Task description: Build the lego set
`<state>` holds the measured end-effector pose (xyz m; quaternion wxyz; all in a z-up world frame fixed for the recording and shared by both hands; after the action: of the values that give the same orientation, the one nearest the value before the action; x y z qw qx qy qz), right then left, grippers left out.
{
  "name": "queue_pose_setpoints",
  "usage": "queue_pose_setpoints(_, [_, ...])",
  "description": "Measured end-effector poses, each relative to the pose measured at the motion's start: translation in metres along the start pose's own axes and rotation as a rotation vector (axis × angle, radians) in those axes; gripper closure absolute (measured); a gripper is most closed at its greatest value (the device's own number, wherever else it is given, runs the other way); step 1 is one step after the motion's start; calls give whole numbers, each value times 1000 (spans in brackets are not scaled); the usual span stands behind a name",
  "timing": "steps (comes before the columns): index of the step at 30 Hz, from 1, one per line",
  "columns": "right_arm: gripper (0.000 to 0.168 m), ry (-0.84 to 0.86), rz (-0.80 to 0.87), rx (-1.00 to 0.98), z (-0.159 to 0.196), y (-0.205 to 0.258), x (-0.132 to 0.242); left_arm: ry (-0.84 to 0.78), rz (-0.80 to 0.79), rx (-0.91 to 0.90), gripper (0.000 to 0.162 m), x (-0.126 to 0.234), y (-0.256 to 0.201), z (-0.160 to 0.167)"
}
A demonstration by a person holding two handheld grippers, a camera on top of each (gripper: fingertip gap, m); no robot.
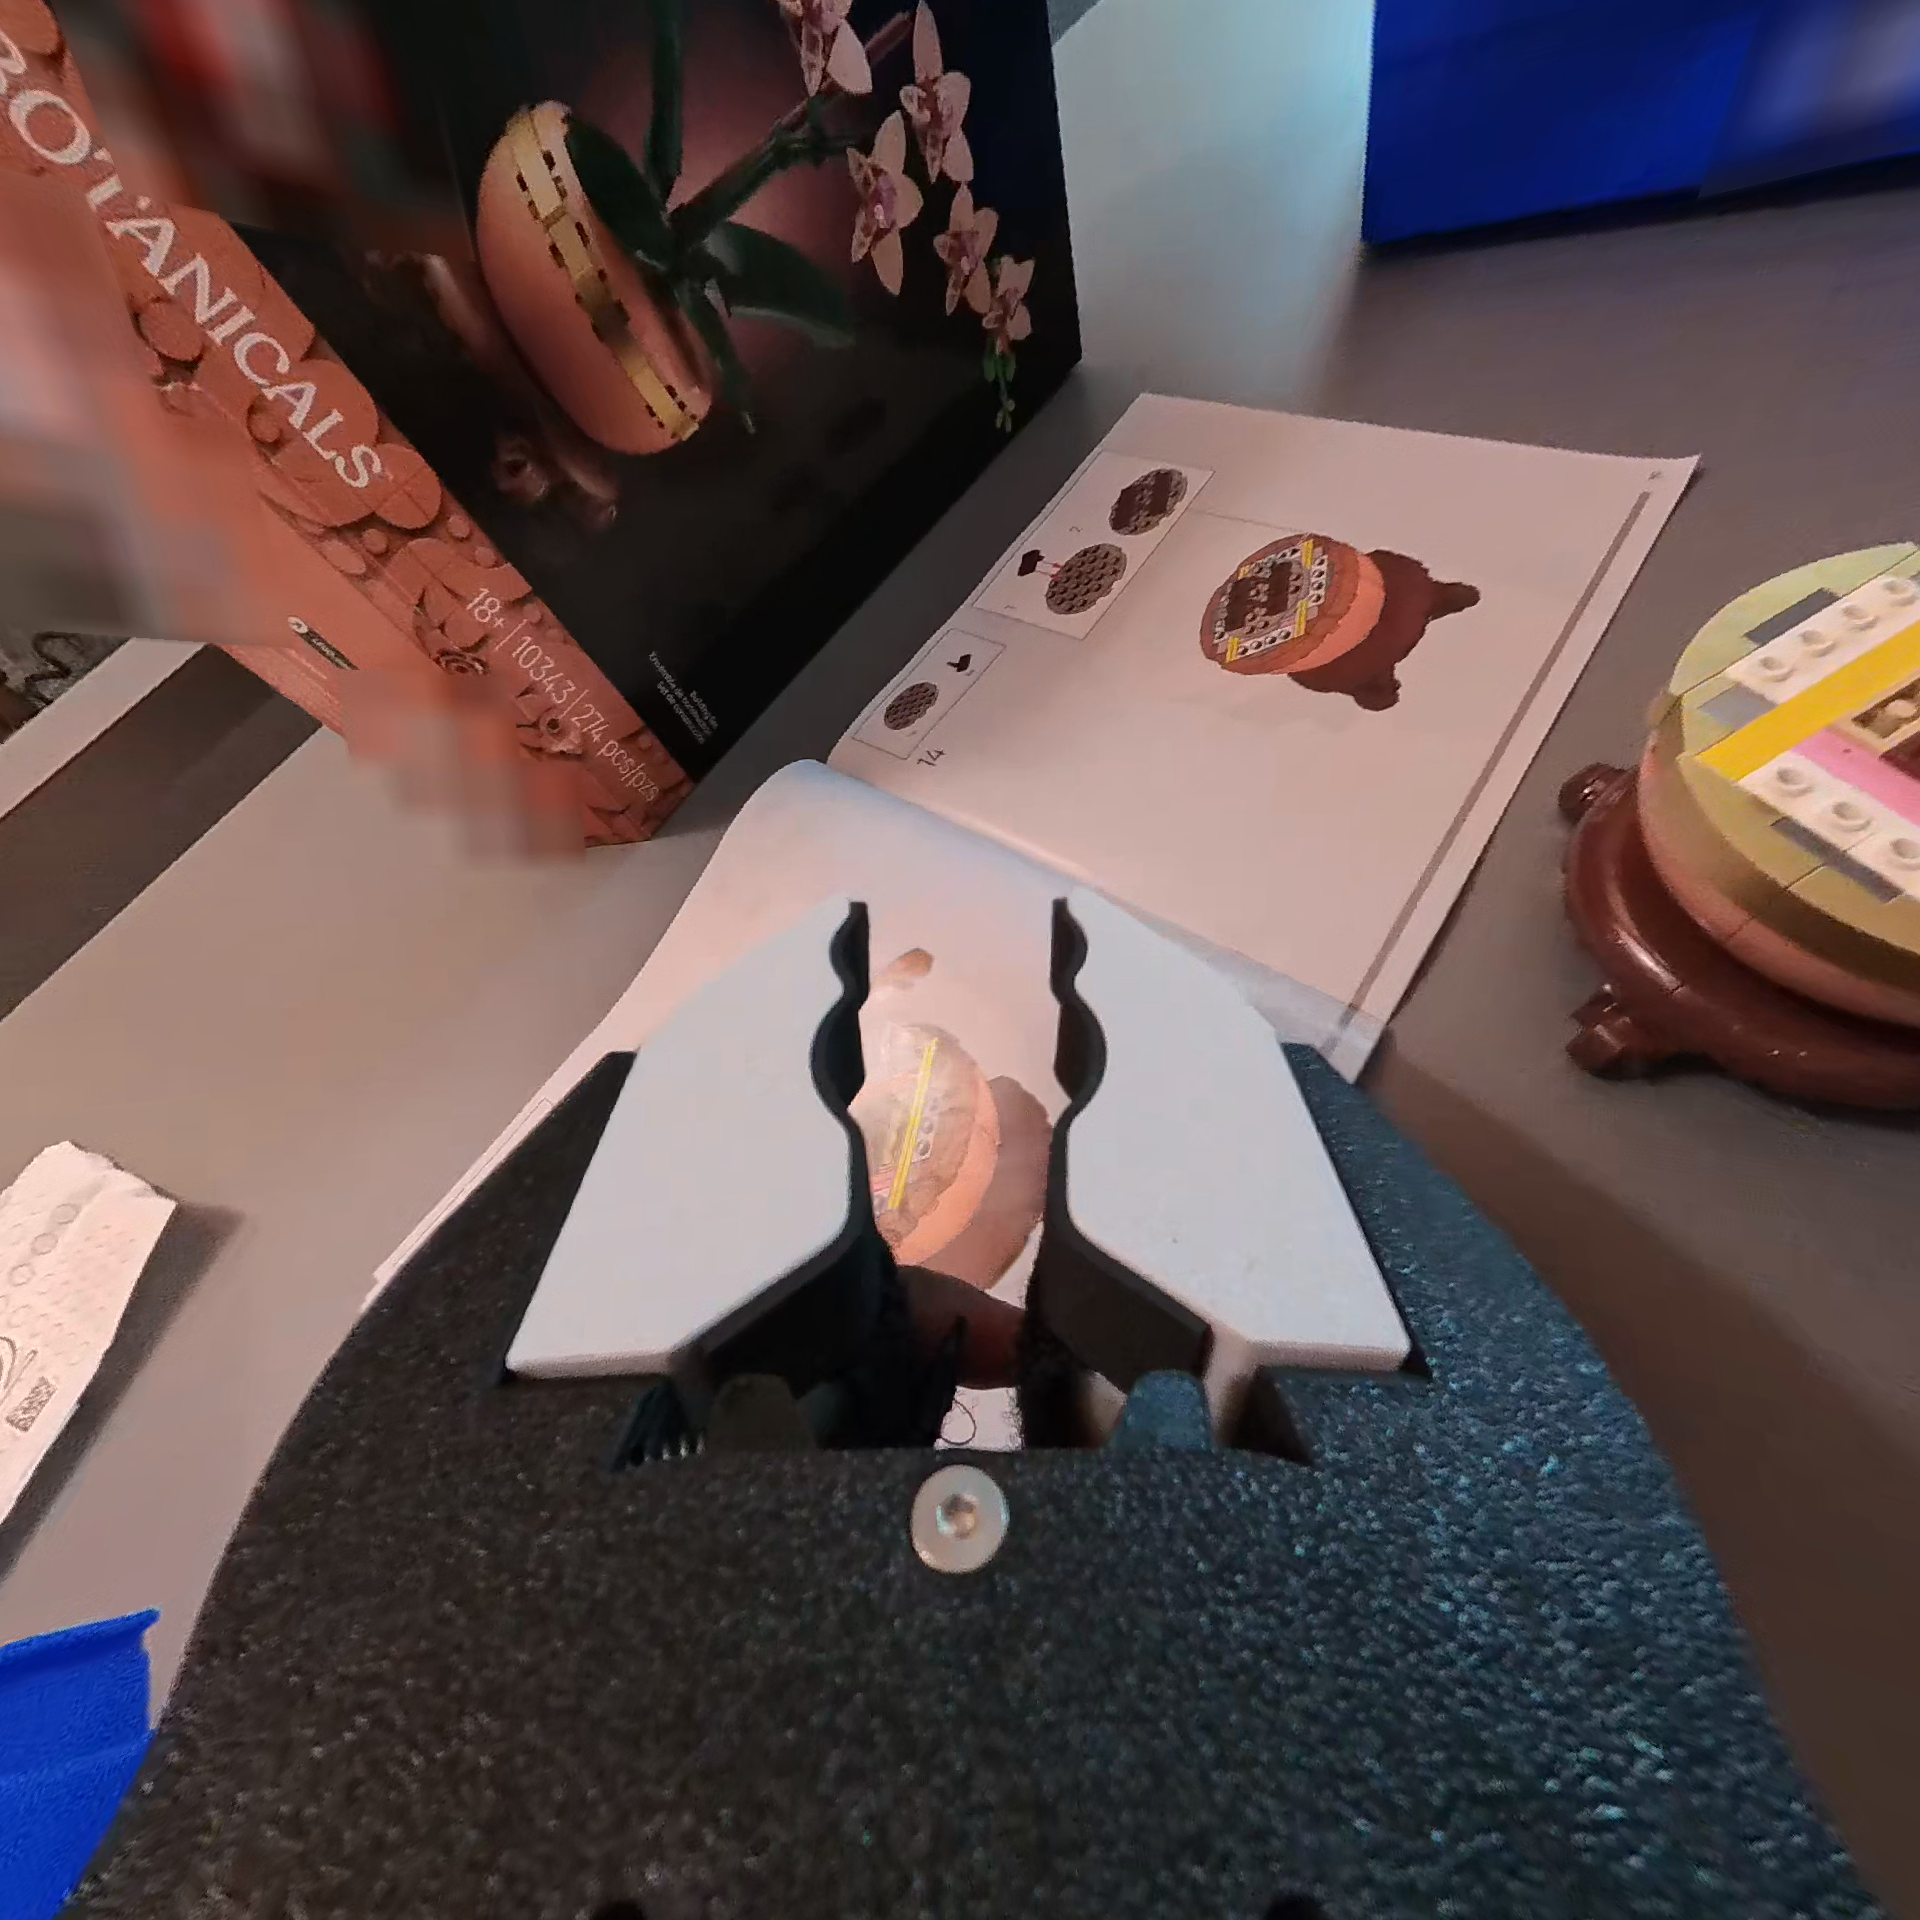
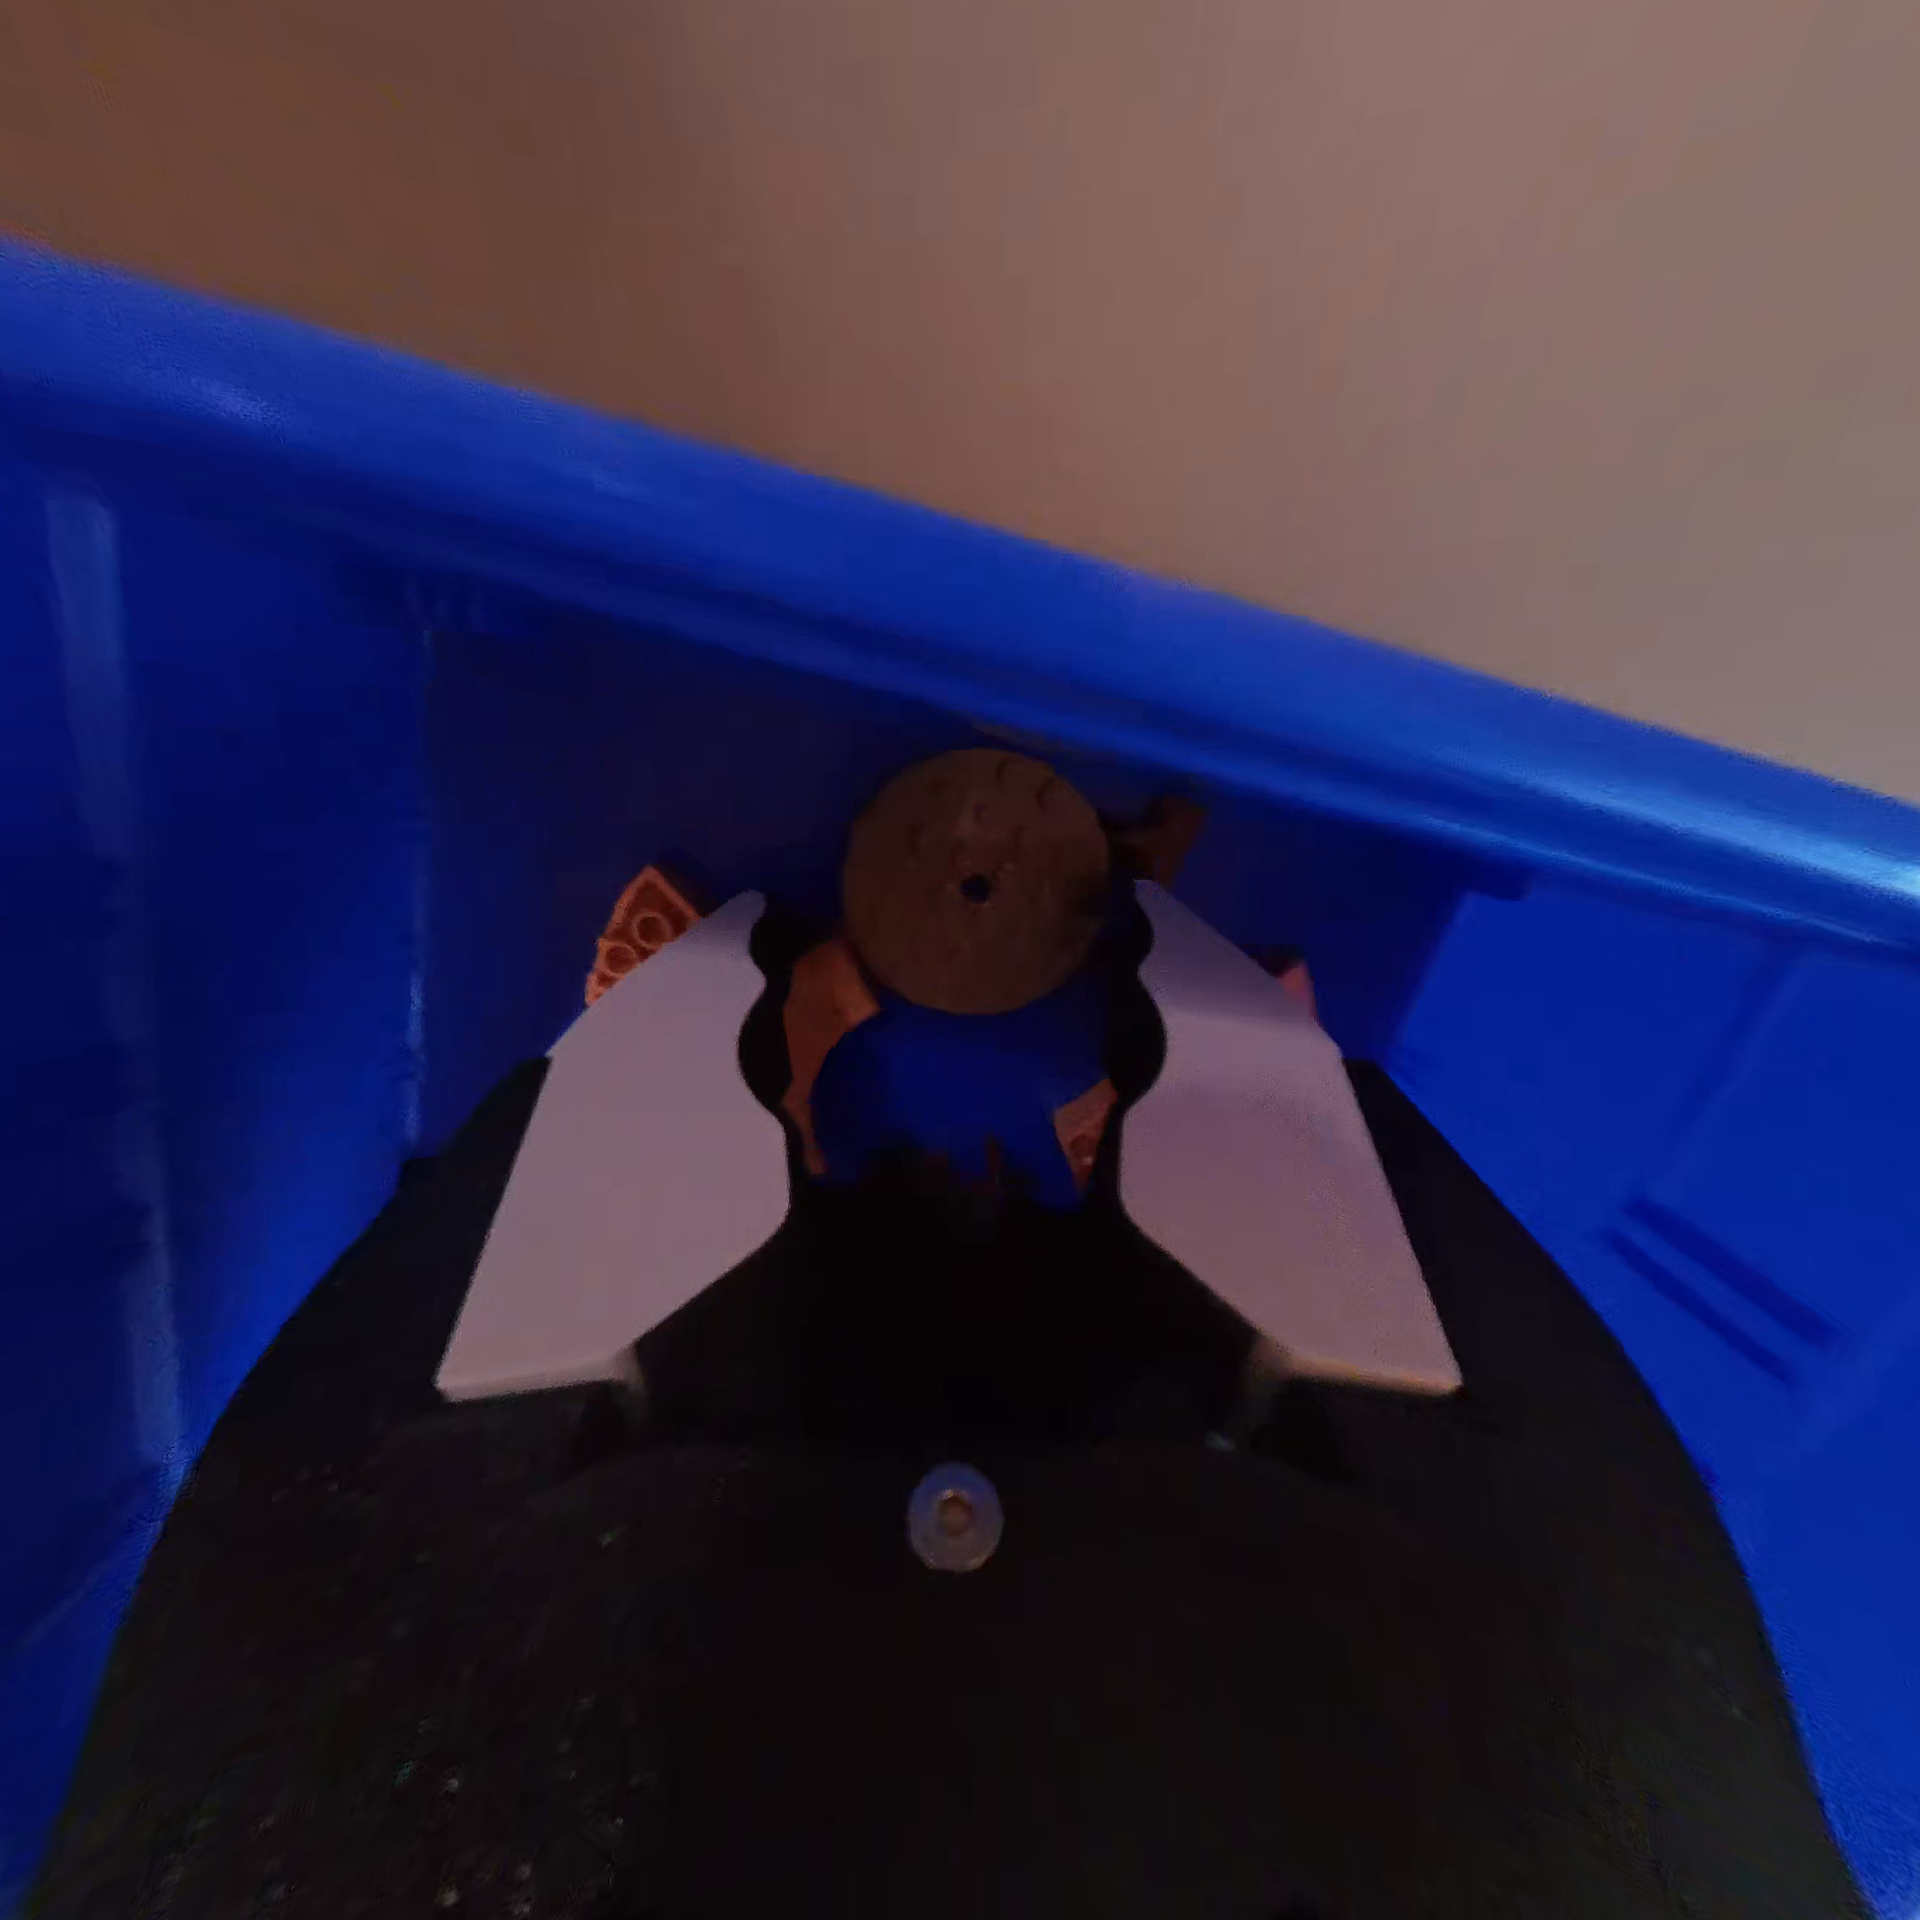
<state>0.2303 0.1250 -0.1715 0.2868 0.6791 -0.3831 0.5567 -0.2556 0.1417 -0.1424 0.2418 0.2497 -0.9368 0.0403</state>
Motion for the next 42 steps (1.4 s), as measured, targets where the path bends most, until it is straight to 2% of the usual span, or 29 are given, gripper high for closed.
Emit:
queue_pose_setpoints(6, [107, 11, -4, -51, -1, -5, -3, -4, -2, -7, 129, 5, 7, 9])
queue_pose_setpoints(8, [119, 9, -2, -13, -3, -2, -3, -2, -13, -16, 128, 8, 9, 12])
queue_pose_setpoints(13, [120, -37, 45, 52, -4, 3, 6, -35, -22, -38, 128, 17, 9, 12])
queue_pose_setpoints(20, [121, -221, 209, 140, -36, 37, 100, -56, -18, -27, 128, 33, 6, 16])
queue_pose_setpoints(23, [121, -340, 184, 238, -67, 82, 132, -50, -10, -32, 127, 32, 0, 20])
queue_pose_setpoints(25, [121, -417, 108, 353, -94, 123, 136, -42, -2, -36, 127, 28, -5, 21])
queue_pose_setpoints(27, [121, -457, -4, 473, -122, 167, 120, -44, 16, -31, 127, 24, -10, 22])
queue_pose_setpoints(30, [121, -424, -180, 639, -158, 223, 66, -55, 49, -37, 126, 17, -18, 20])
queue_pose_setpoints(34, [121, -307, -244, 791, -190, 252, -5, -41, 56, -78, 126, 14, -23, 21])
queue_pose_setpoints(38, [120, -284, -260, 869, -204, 256, -24, -39, 61, -82, 126, 18, -23, 26])
queue_pose_setpoints(42, [120, -270, -269, 916, -202, 258, -29, -54, 54, -62, 126, 19, -19, 30])
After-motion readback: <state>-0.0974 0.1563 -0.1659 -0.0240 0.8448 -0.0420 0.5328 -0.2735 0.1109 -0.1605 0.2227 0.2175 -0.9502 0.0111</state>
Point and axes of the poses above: each gripper's, where its closed fingertips meet, x back along the fingers, z out of its underside, y = z × x across the jaws, the point moved 7 cm from there along x, back along the fingers, and after that the axes turned 13 degrees about x, right-handed, at the moved point
